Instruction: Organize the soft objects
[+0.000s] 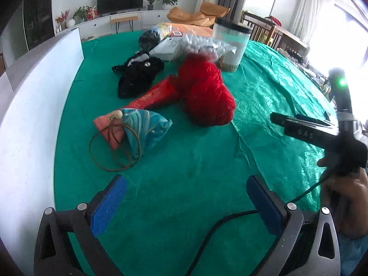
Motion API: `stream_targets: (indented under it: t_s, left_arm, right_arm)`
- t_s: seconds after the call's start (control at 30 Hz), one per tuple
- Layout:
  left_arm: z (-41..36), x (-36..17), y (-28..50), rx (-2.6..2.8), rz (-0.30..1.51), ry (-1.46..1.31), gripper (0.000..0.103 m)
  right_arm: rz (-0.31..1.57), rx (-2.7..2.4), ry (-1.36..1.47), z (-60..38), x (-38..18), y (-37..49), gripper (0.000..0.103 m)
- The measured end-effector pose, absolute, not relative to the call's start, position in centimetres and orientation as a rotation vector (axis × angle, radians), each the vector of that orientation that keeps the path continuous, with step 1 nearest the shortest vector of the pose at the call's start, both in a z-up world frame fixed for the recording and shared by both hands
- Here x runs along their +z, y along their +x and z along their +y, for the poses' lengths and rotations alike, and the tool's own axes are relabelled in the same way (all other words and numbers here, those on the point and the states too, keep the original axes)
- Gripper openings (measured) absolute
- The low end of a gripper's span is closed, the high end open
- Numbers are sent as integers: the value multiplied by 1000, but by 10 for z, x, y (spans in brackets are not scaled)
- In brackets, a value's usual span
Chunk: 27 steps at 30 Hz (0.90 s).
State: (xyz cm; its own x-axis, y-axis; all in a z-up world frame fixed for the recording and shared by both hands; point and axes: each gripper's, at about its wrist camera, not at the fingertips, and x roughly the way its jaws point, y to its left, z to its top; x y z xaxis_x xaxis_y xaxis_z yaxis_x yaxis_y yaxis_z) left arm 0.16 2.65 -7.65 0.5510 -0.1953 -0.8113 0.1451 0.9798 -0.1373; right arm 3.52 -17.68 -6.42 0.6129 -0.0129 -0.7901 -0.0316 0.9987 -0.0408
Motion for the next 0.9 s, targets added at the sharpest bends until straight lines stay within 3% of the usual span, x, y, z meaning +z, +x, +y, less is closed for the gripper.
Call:
stream_targets:
  t_s: [0.13, 0.2, 0.4, 0.9]
  left_arm:
    - [16, -88, 15, -196, 969, -9, 103]
    - [14, -95, 20, -193, 978, 7, 103]
    - [10, -101, 27, -178, 961, 47, 103]
    - [4, -102, 33, -173, 966, 77, 103]
  right_arm:
    - [927, -23, -43, -183, -65, 29, 78]
    - [940, -19, -25, -183, -68, 31, 85]
    - [932, -18, -9, -183, -68, 32, 90]
    - [930, -19, -11, -175, -76, 36, 93]
